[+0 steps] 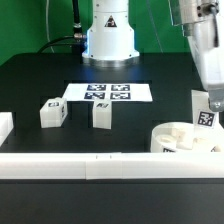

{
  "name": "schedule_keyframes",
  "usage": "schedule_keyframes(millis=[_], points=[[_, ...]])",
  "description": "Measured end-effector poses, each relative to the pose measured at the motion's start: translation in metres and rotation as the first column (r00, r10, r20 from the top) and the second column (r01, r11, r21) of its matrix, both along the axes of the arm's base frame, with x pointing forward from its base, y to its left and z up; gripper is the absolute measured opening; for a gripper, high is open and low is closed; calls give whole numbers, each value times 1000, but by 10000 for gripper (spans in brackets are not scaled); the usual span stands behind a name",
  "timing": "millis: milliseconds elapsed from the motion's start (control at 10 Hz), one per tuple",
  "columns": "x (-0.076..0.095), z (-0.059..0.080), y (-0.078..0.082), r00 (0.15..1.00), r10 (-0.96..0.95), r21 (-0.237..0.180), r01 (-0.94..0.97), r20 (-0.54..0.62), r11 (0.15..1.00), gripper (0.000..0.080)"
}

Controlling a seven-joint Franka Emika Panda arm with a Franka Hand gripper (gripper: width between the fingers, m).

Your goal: Assemble stool

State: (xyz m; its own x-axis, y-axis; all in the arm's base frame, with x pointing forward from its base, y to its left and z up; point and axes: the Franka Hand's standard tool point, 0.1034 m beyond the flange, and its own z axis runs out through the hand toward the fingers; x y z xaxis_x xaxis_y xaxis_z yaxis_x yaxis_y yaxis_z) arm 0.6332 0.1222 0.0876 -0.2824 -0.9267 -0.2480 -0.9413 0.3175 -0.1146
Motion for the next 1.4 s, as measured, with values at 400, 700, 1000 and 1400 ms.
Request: schedule_keyframes(millis=[400,700,1000,1400], points=[[-1,-1,-1,915,-402,118,395,41,911,340],[-3,-1,1,874,-485,166,475,22,864,340],[-1,19,2,915,-399,166,384,64,908,592],[-4,23,3,970,-202,106,188,136,976,648]])
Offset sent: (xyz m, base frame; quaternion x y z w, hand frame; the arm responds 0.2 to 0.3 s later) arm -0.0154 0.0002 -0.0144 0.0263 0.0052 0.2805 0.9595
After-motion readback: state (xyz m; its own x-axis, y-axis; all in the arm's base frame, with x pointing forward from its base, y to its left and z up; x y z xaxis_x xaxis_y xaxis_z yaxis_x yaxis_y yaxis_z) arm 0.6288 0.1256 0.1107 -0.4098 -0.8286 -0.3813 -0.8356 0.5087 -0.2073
